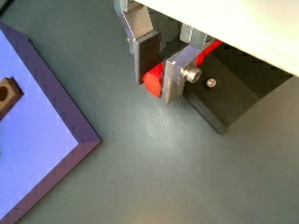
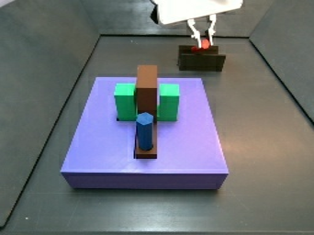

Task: Pick up the red object. Move up. Place the red object on the fixture. Regrasp the red object. Move to above the board. Insert the red object.
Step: Place the red object on the fixture.

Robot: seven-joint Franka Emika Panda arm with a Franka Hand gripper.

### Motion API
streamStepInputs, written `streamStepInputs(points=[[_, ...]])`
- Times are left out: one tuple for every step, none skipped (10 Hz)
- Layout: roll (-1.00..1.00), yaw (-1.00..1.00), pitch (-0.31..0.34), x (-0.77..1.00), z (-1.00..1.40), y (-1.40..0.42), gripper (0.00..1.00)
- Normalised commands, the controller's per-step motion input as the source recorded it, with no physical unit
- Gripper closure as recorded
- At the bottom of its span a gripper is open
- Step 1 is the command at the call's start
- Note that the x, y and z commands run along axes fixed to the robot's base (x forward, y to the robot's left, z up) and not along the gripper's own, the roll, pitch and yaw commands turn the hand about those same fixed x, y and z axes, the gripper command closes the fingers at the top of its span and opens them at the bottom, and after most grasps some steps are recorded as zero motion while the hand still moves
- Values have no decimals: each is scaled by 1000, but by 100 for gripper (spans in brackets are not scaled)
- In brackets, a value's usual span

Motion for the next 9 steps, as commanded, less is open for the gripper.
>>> streamStepInputs(points=[[-746,54,0,89,0,220,100],[-594,43,0,60,0,34,100],[-214,0,0,0,-80,-54,100],[-100,0,0,0,-131,0,100],[-9,0,-26,-29,-160,0,100],[37,0,-71,-86,-180,0,100],[14,-26,-37,0,-263,0,100],[129,-383,-163,0,-406,-9,100],[143,-317,0,-6,-189,0,100]])
